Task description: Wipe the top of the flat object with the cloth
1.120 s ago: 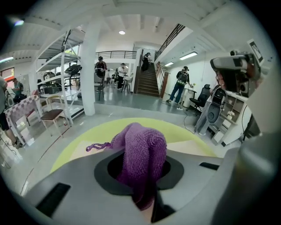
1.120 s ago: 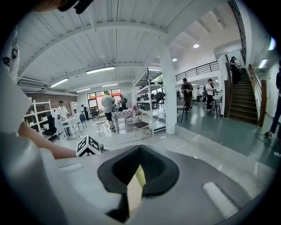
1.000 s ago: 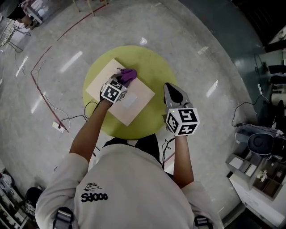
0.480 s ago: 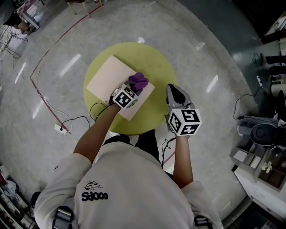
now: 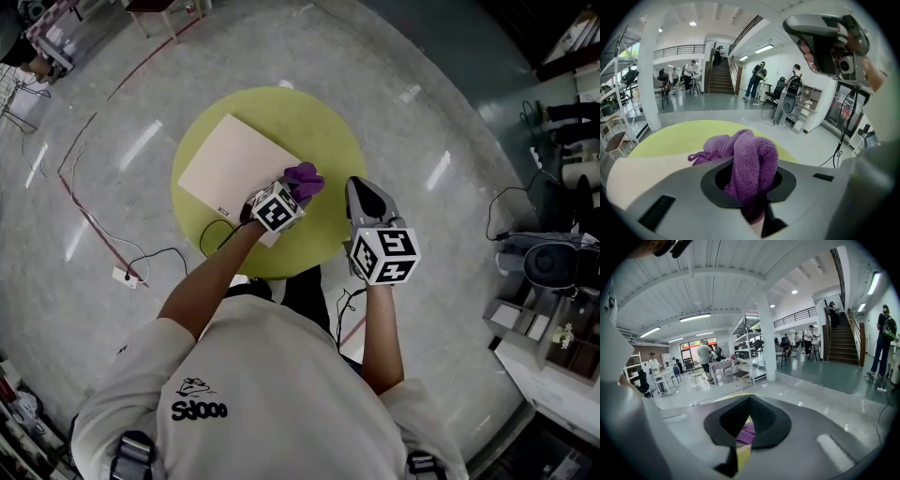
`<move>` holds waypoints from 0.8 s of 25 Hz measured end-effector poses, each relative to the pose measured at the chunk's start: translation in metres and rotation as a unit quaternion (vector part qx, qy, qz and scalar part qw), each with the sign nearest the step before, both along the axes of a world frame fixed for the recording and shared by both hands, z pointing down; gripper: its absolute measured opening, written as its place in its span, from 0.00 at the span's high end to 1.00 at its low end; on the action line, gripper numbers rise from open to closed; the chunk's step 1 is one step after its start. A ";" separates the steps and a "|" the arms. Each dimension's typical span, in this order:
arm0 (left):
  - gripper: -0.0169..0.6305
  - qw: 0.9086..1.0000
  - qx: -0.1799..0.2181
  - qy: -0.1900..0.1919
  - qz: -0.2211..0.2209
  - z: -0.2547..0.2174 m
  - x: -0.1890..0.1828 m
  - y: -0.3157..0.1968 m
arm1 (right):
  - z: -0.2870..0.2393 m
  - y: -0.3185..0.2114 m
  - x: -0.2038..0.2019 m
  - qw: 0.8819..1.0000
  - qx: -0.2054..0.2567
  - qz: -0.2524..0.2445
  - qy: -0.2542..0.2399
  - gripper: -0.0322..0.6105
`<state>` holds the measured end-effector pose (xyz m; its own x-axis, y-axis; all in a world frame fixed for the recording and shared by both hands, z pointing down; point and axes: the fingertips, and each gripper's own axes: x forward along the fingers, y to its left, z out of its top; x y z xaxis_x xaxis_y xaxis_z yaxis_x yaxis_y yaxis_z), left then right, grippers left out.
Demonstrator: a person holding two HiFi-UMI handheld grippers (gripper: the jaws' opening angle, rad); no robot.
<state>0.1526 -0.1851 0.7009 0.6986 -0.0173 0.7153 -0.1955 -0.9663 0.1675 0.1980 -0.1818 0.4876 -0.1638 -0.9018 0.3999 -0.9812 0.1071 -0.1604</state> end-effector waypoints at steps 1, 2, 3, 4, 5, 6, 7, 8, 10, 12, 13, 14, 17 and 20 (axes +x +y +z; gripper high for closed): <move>0.87 1.000 0.002 -0.001 0.006 0.000 0.003 0.004 | -0.001 0.002 0.000 1.000 0.001 0.000 0.000 0.94; 0.87 1.000 0.004 -0.003 0.013 0.000 0.005 0.008 | -0.001 0.003 0.000 1.000 0.001 -0.001 0.001 0.94; 0.87 1.000 0.006 -0.005 0.021 0.000 0.005 0.012 | -0.001 0.004 0.000 1.000 0.001 -0.002 0.001 0.94; 0.87 1.000 0.010 -0.007 0.028 0.000 0.004 0.015 | -0.001 0.004 -0.002 1.000 0.001 -0.003 0.000 0.94; 0.87 0.999 0.015 -0.011 0.035 0.000 0.002 0.016 | -0.001 0.004 -0.004 1.000 0.002 -0.004 0.000 0.94; 0.87 0.999 0.021 -0.014 0.040 0.000 -0.001 0.017 | -0.001 0.002 -0.006 1.000 0.003 -0.006 0.000 0.94; 0.87 0.999 0.025 -0.017 0.043 -0.001 -0.004 0.017 | -0.001 0.000 -0.009 1.000 0.003 -0.009 -0.001 0.94; 0.87 0.998 0.029 -0.019 0.043 -0.001 -0.008 0.016 | -0.002 -0.002 -0.013 1.000 0.004 -0.012 -0.001 0.93; 0.87 0.999 0.032 -0.023 0.038 0.000 -0.017 0.013 | -0.002 -0.006 -0.021 1.000 0.006 -0.018 -0.002 0.94; 0.87 0.999 0.033 -0.026 0.030 -0.001 -0.028 0.008 | -0.003 -0.009 -0.029 1.000 0.008 -0.026 -0.004 0.94; 0.87 0.999 0.035 -0.028 0.026 -0.002 -0.033 0.005 | -0.003 -0.011 -0.032 1.000 0.008 -0.029 -0.005 0.94; 0.87 0.999 0.037 -0.030 0.021 -0.003 -0.039 0.001 | -0.003 -0.013 -0.036 0.999 0.008 -0.033 -0.005 0.94; 0.87 0.999 0.042 -0.034 0.001 -0.004 -0.056 -0.014 | -0.001 -0.019 -0.046 0.999 0.004 -0.044 -0.003 0.94; 0.87 0.998 0.045 -0.038 -0.030 -0.004 -0.077 -0.035 | 0.002 -0.027 -0.056 0.999 0.001 -0.054 -0.003 0.94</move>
<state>0.0757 -0.2205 0.6968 0.6377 -0.1243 0.7602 -0.2615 -0.9632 0.0620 0.1421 -0.2088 0.4900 -0.2627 -0.8799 0.3960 -0.9629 0.2131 -0.1655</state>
